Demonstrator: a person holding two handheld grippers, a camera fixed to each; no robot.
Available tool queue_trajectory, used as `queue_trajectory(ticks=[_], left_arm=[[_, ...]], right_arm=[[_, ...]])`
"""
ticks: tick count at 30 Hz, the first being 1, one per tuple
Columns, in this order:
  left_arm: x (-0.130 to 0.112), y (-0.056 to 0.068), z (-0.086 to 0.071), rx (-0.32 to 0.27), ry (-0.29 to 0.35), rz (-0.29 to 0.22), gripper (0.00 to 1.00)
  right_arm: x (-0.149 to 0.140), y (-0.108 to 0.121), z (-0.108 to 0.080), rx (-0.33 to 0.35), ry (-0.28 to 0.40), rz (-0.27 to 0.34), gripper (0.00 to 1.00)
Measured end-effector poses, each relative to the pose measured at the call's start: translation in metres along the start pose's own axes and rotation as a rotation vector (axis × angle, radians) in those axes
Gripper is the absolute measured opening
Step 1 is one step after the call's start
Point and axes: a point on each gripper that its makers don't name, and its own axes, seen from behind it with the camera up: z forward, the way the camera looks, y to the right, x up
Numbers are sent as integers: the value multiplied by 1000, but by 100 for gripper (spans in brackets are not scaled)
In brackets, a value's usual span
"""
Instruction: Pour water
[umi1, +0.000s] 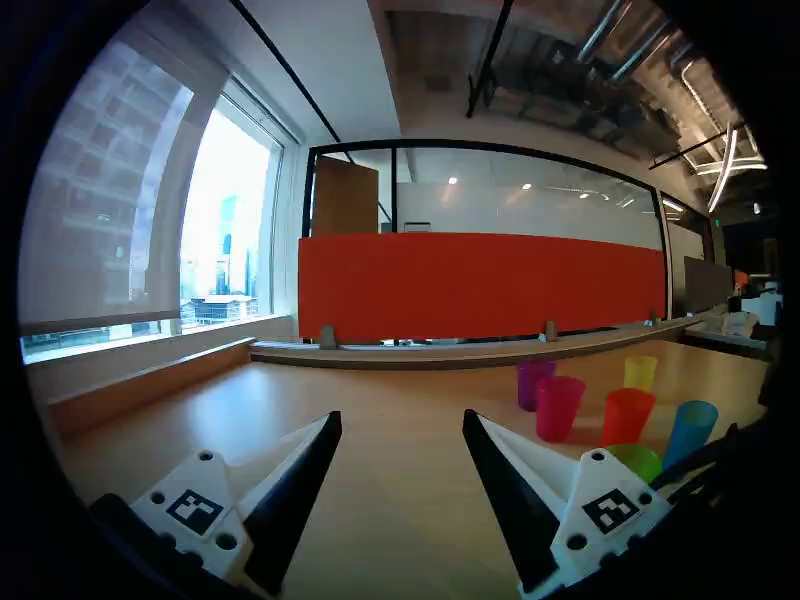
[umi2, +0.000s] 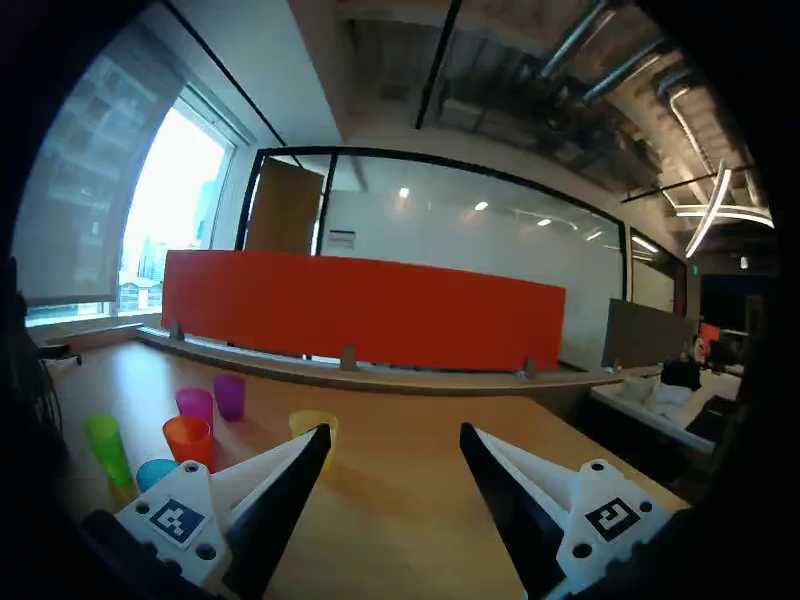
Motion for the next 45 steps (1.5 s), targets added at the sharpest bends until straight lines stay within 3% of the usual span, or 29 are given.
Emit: queue_trajectory(ticks=[12,24,45], left_arm=[[0,0,0,0,0,1,90],[0,0,0,0,0,-1,90],[0,0,0,0,0,0,90]], right_arm=[[4,-3,15,-11,53,0,100],[-8,-5,37,-13,57,41,100],[-48,0,46,6,26,73,100]])
